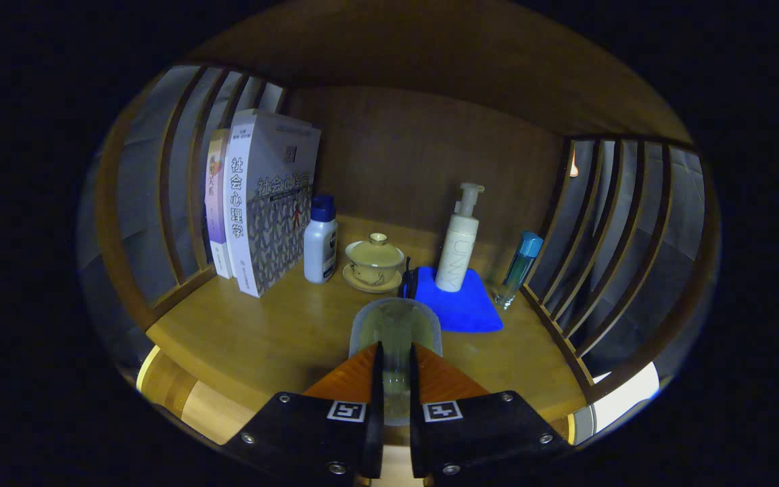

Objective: Pull open the drawer, take out the items inside it, and place them on the countertop above the cabinet.

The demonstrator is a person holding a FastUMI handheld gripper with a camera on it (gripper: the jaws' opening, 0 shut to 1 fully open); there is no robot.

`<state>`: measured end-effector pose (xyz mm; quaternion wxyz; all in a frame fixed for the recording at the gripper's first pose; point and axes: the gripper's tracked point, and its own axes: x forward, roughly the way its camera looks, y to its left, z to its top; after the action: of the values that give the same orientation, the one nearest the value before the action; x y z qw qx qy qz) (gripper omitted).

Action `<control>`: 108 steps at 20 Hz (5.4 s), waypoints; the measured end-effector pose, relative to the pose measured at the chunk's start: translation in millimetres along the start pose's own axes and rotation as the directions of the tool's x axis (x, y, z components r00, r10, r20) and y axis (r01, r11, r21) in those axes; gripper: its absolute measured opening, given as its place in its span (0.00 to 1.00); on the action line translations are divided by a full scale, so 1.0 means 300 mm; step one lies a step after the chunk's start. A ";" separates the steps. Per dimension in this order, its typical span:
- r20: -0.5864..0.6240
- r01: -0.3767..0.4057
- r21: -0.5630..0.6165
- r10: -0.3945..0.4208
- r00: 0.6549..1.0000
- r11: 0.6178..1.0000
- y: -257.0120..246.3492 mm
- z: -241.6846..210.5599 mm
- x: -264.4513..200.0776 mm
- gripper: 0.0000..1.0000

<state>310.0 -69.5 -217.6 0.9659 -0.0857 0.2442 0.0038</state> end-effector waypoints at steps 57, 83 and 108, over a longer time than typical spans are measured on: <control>0.141 0.027 0.161 -0.050 0.989 0.987 0.213 -0.766 -0.819 0.95; 0.155 0.040 0.082 -0.053 0.986 0.996 0.177 -0.601 -0.401 0.95; 0.120 0.023 0.104 -0.035 0.992 0.994 0.143 -0.573 -0.195 0.95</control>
<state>175.2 -54.0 -345.9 0.9821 -0.0393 0.1833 -0.0176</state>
